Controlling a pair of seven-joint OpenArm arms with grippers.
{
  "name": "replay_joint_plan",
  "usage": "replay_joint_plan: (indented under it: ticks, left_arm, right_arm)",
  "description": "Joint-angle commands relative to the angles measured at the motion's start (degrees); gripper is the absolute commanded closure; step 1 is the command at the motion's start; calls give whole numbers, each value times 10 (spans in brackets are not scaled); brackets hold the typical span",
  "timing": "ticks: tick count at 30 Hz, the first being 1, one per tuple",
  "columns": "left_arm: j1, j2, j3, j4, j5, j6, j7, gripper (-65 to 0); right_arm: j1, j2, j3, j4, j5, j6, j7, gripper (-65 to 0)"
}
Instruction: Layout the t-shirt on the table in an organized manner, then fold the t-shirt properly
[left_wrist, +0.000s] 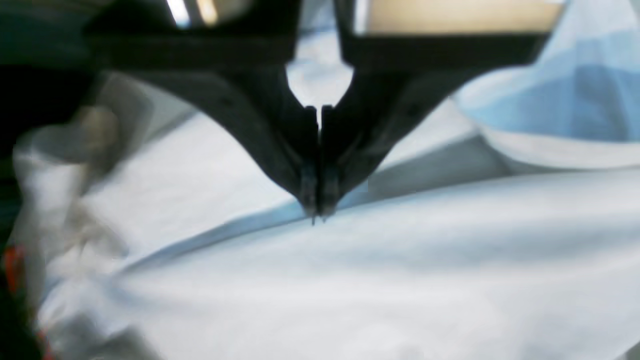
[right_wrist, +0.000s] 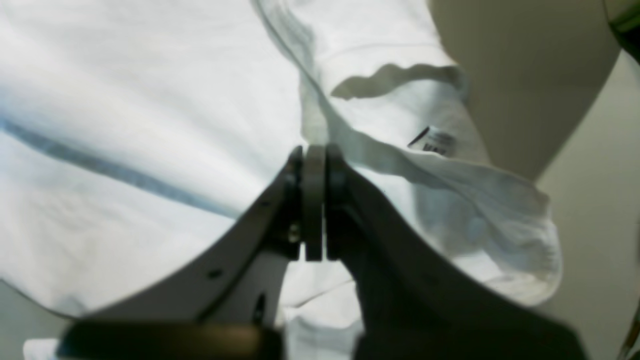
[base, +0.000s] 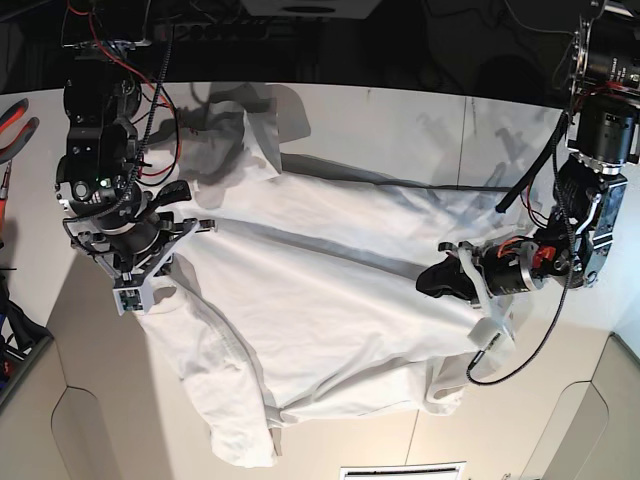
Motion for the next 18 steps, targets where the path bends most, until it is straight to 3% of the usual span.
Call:
replay_joint_plan:
  ticks: [1, 5, 13, 18]
  left_arm:
    - [-12, 2, -5, 7, 12, -5, -20, 0]
    - [-12, 18, -5, 6, 78, 1, -60, 0]
    - [-13, 18, -5, -25, 178, 91, -130, 0]
    - [-13, 17, -5, -64, 203, 93, -161, 0]
  right_arm:
    - [-5, 1, 1, 10, 1, -9, 13, 0]
    - [-38, 2, 1, 5, 3, -14, 25, 0]
    - [-47, 2, 1, -60, 7, -14, 51, 0]
    - [-47, 2, 1, -128, 11, -14, 68, 0]
